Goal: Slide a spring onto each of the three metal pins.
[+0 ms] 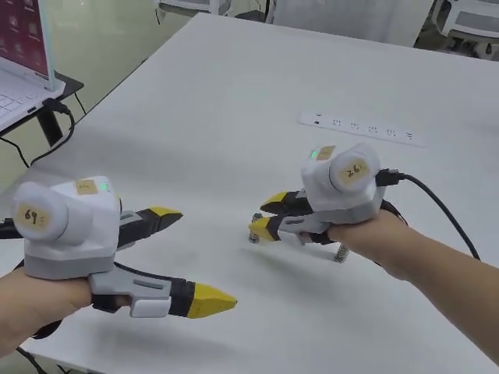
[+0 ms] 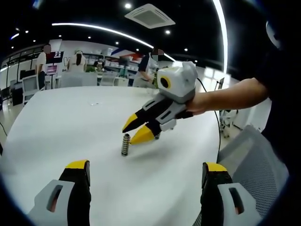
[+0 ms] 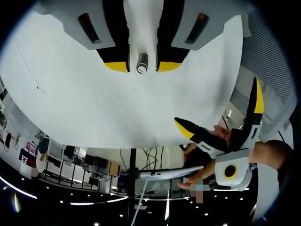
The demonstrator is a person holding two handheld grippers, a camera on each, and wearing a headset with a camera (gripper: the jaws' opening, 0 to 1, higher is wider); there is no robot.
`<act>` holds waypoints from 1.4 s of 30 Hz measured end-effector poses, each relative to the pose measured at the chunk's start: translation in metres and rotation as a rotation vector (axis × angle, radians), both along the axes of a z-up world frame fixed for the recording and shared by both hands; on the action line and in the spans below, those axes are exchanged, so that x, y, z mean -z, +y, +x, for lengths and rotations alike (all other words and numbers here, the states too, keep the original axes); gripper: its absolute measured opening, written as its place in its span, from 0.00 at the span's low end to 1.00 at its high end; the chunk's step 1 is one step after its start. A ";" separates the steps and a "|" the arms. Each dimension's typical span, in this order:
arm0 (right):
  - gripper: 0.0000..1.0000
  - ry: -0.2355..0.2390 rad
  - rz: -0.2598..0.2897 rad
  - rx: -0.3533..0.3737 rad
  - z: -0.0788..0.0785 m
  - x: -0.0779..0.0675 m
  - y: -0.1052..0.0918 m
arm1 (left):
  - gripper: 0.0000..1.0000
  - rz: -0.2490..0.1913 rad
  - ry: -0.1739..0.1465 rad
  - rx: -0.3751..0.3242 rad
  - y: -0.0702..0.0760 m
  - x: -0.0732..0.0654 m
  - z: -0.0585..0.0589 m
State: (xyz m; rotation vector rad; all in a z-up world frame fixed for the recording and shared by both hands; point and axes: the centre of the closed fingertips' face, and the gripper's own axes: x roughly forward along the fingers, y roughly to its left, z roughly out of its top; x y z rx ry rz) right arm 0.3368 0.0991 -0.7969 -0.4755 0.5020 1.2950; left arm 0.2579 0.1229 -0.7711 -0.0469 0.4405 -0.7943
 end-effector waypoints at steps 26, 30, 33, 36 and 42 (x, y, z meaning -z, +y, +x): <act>0.57 -0.011 0.146 0.086 -0.021 -0.038 -0.060 | 0.97 0.024 -0.022 0.050 -0.020 -0.013 0.015; 0.60 -0.011 0.169 0.105 -0.023 -0.042 -0.071 | 0.97 0.028 -0.028 0.059 -0.023 -0.016 0.017; 0.62 -0.012 0.181 0.111 -0.025 -0.043 -0.077 | 0.97 0.033 -0.030 0.064 -0.023 -0.016 0.018; 0.65 -0.011 0.211 0.131 -0.027 -0.047 -0.083 | 0.97 0.035 -0.028 0.067 -0.025 -0.016 0.019; 0.74 -0.007 0.252 0.163 -0.032 -0.049 -0.100 | 0.98 0.035 -0.029 0.076 -0.029 -0.017 0.020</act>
